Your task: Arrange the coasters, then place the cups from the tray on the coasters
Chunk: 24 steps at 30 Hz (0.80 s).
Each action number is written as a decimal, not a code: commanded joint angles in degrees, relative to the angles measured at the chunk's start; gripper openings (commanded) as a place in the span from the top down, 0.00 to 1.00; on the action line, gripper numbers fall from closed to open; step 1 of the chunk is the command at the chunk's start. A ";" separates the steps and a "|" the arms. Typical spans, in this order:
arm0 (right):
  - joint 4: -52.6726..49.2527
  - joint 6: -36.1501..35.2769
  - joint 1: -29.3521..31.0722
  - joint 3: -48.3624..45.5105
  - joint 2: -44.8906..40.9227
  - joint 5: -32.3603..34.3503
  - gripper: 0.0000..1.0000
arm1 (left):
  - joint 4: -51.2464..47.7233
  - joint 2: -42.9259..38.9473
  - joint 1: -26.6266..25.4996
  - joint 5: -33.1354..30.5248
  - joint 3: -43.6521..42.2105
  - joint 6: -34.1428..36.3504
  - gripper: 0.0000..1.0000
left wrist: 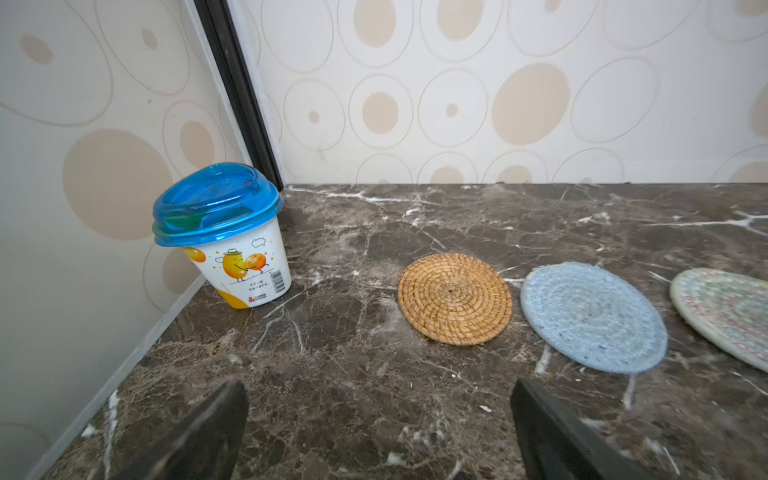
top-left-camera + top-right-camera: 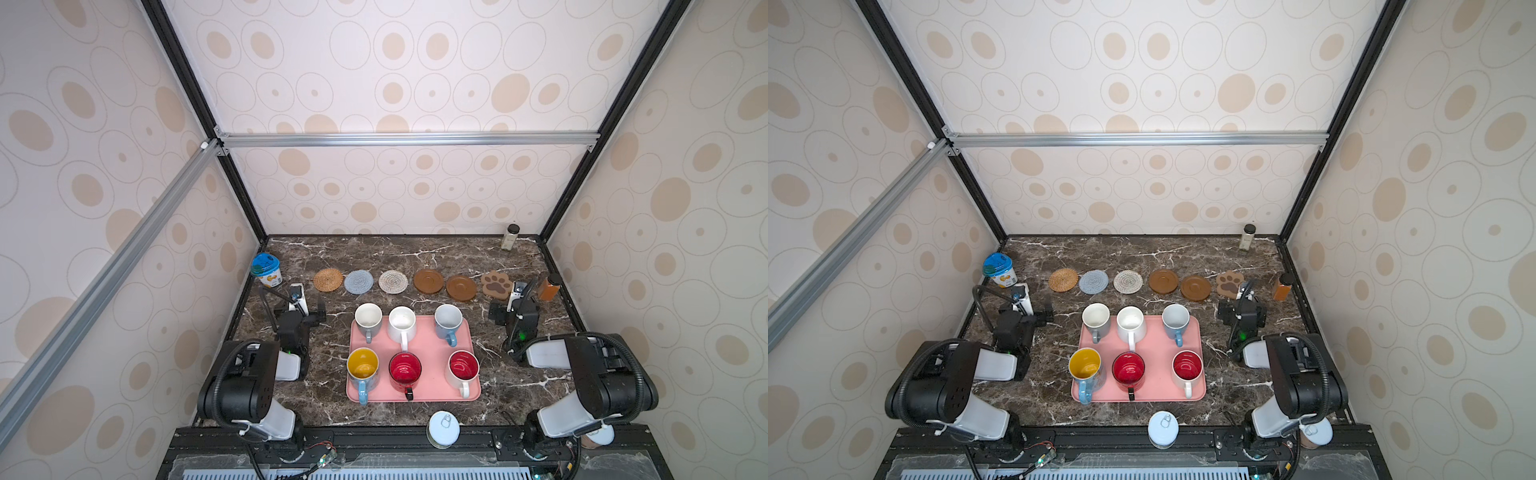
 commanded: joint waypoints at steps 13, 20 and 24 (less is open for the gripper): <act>-63.81 6.77 2.15 30.71 -12.49 -11.57 0.01 | -56.66 5.41 -2.26 13.65 44.39 -10.81 0.00; -80.61 13.44 2.78 40.14 -11.52 -13.88 0.01 | -63.49 14.84 -4.79 14.07 53.54 -14.31 0.00; -79.65 13.89 4.67 39.18 -13.79 -12.36 0.01 | -68.14 20.00 -7.27 15.73 58.21 -12.81 0.00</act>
